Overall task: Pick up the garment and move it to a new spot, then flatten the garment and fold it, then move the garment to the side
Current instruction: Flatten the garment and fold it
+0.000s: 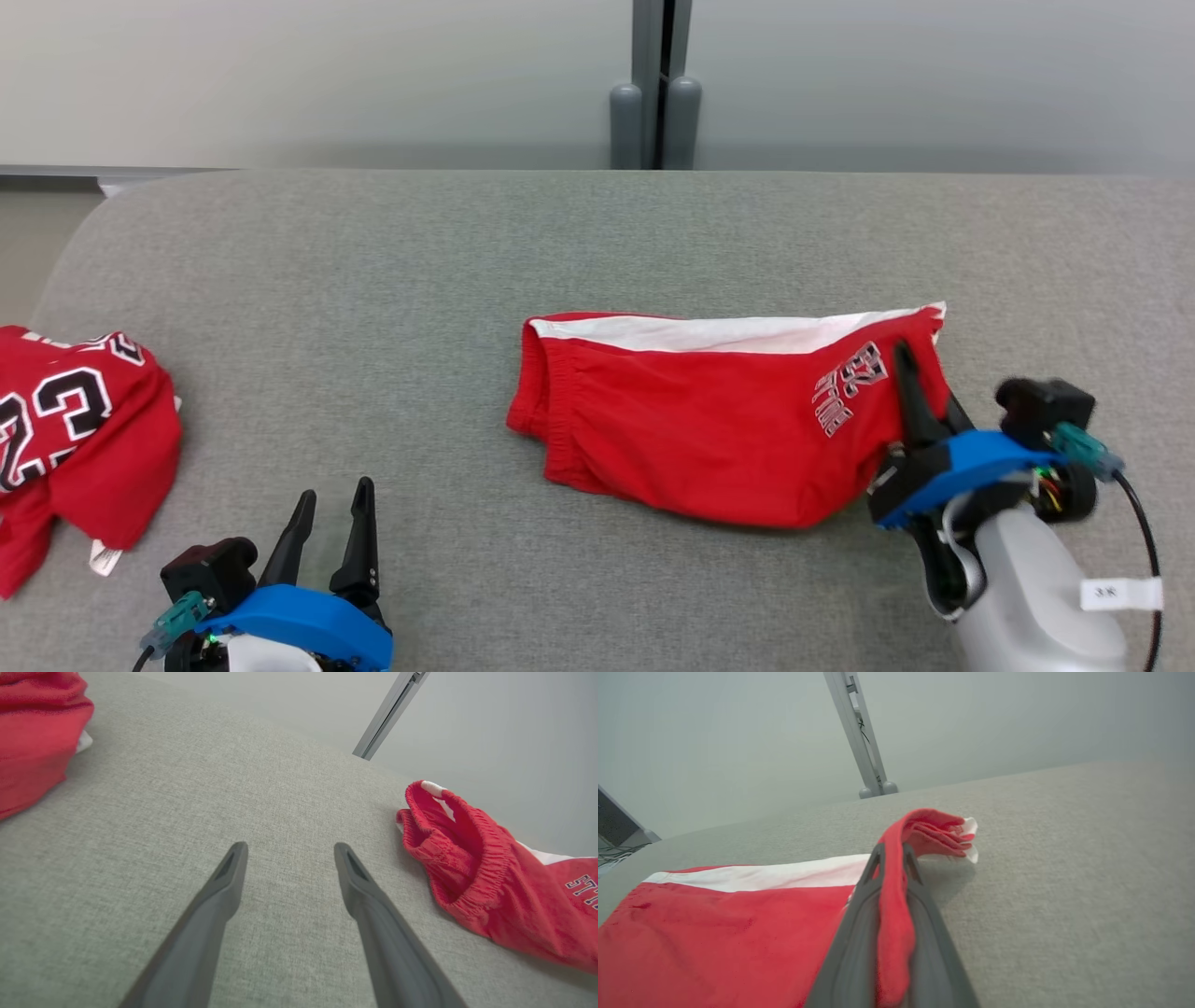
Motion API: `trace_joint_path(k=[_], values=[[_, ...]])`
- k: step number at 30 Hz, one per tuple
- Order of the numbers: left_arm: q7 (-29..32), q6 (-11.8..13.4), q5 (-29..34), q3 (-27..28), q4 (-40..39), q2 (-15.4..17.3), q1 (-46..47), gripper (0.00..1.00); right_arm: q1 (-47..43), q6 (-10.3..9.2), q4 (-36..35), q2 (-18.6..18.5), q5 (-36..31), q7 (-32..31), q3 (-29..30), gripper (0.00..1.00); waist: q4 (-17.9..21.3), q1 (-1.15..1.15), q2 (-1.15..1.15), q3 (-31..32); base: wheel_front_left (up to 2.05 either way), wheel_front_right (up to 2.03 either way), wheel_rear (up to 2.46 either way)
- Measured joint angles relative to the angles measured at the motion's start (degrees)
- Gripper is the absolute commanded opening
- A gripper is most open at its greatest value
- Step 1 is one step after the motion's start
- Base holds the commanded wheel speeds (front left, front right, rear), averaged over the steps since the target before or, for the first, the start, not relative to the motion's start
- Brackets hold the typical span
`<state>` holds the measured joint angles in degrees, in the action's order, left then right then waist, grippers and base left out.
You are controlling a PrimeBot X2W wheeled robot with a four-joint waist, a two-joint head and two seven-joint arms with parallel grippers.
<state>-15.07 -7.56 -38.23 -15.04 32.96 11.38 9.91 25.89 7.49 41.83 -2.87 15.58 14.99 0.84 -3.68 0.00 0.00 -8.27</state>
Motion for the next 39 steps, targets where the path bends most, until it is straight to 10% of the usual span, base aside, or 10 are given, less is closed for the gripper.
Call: trace_joint_path(k=[15,17,21,39], values=[[0.0,0.0,-0.59,-2.3,1.47,-0.88,0.61,1.0,4.99,0.0,-2.48,0.16,15.9,0.04,-34.1,0.0,-7.94,0.0,0.0,0.72,0.0,0.0,0.0],[0.0,0.0,-0.59,-2.55,1.75,-0.86,0.63,1.0,5.41,0.0,-2.44,0.07,18.61,0.04,-37.69,1.0,-8.68,0.0,0.0,0.58,0.0,0.0,0.0],[0.0,0.0,-0.12,-1.92,1.94,-0.74,0.65,1.0,5.89,0.0,-5.21,0.21,22.8,0.04,-41.27,1.0,-8.69,0.0,0.0,0.57,0.0,0.0,0.0],[0.0,0.0,13.58,10.7,-1.66,-2.54,-1.68,1.0,-7.58,0.0,-14.7,0.04,-0.26,0.05,-9.27,1.0,1.5,0.0,0.0,2.37,0.0,0.0,0.0]])
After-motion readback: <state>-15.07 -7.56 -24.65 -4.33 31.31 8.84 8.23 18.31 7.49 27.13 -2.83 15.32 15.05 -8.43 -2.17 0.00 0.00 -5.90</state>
